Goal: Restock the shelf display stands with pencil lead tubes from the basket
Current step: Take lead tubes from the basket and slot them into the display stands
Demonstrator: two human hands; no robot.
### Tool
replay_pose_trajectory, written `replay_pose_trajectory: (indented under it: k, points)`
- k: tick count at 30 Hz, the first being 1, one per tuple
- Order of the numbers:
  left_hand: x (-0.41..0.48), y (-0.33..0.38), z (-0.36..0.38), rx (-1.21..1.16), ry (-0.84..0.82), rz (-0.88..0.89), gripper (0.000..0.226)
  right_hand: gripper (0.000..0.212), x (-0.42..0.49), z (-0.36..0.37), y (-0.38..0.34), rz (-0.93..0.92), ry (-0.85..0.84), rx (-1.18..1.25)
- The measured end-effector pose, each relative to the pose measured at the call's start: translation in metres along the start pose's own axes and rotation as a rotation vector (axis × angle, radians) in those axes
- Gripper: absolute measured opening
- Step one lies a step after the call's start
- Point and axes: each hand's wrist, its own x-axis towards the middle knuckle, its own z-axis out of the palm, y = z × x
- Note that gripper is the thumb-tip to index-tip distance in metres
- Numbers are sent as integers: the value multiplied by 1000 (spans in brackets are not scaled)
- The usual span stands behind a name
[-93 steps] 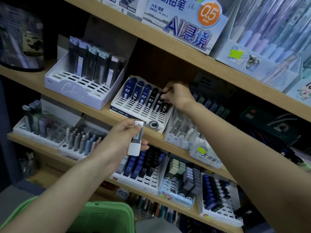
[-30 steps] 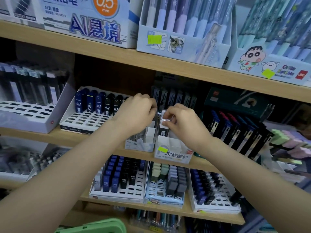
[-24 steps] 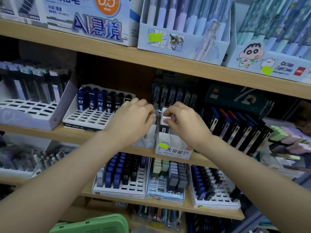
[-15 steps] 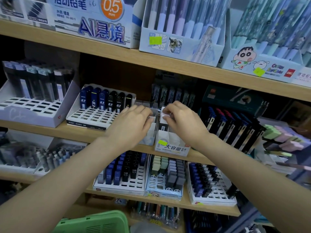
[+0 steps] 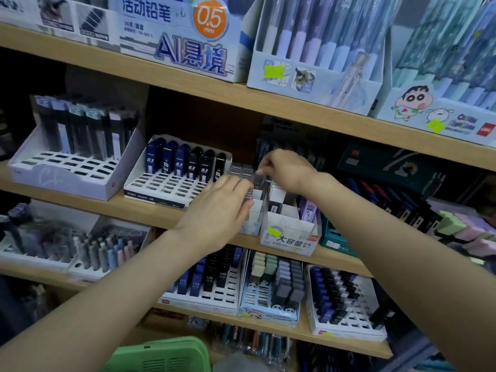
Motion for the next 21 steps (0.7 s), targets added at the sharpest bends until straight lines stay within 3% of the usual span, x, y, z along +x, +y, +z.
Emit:
replay_pose_trajectory:
  k: [9,16,21]
  points:
    - [0,-4,8,-45,28,10,36,19,14,-4,-10,-10,49,-186]
    - [1,-4,11,-62,45,25,35,14,12,-9,1,21,12,98]
    - [0,-3,11,-74,47,20,37,6,11,-2,0,-15,66,39]
